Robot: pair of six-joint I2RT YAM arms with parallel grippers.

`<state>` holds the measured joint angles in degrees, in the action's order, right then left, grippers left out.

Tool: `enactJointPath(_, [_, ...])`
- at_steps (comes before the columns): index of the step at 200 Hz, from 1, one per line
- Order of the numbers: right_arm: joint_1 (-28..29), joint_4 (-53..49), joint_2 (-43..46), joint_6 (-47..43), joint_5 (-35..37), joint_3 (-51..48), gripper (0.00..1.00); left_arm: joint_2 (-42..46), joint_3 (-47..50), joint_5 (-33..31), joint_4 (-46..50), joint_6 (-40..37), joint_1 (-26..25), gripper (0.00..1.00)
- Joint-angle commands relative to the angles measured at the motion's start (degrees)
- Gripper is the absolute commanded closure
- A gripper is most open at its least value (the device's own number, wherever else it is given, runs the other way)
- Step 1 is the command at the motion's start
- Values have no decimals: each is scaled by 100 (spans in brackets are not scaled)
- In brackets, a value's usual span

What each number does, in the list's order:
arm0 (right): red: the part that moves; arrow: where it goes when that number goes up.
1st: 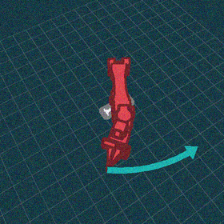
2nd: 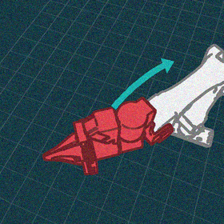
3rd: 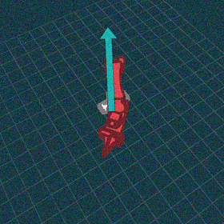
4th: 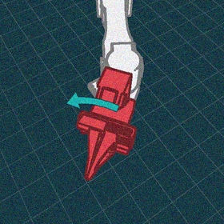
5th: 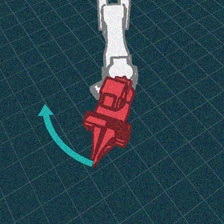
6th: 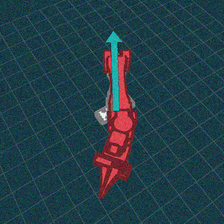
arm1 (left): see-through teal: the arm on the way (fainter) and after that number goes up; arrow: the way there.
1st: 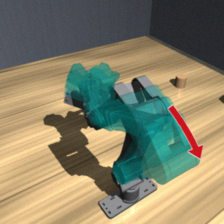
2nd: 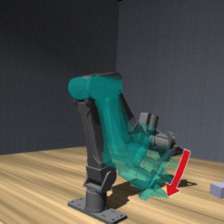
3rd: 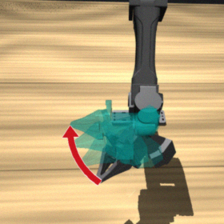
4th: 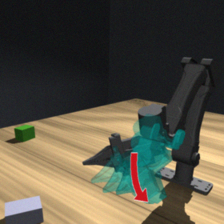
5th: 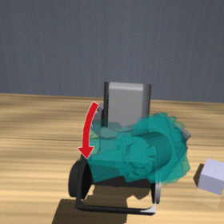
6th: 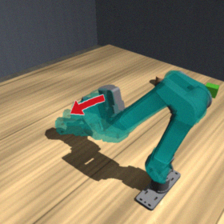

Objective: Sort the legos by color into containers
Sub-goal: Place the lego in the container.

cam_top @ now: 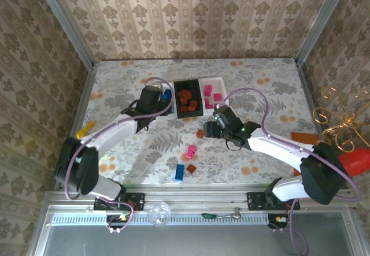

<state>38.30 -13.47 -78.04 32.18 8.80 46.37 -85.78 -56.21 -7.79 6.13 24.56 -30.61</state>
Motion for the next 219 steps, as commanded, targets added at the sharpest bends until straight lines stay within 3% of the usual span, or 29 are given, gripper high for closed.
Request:
enactJointPath(1, [36,-157,128,104,194,-108,29,-717,-522,209,-147,-221,269,49])
enactJointPath(56, [41,-279,543,172,197,-336,29,-1875,-1680,317,103,-290,645,46])
enactJointPath(80, [54,-311,684,207,193,-422,29,-1889,-1815,410,143,-233,686,24])
enactJointPath(102, [63,-310,746,227,175,-467,28,-1636,-1740,483,125,-207,640,15])
enactJointPath(154, [114,-214,634,193,18,-459,28,-70,-632,774,-311,116,477,0])
enactJointPath(188, [194,-79,378,135,-186,-429,28,1264,492,911,-587,452,112,0])
enactJointPath(219, [383,-59,20,54,-299,-310,29,2343,1435,665,-368,583,-241,0])
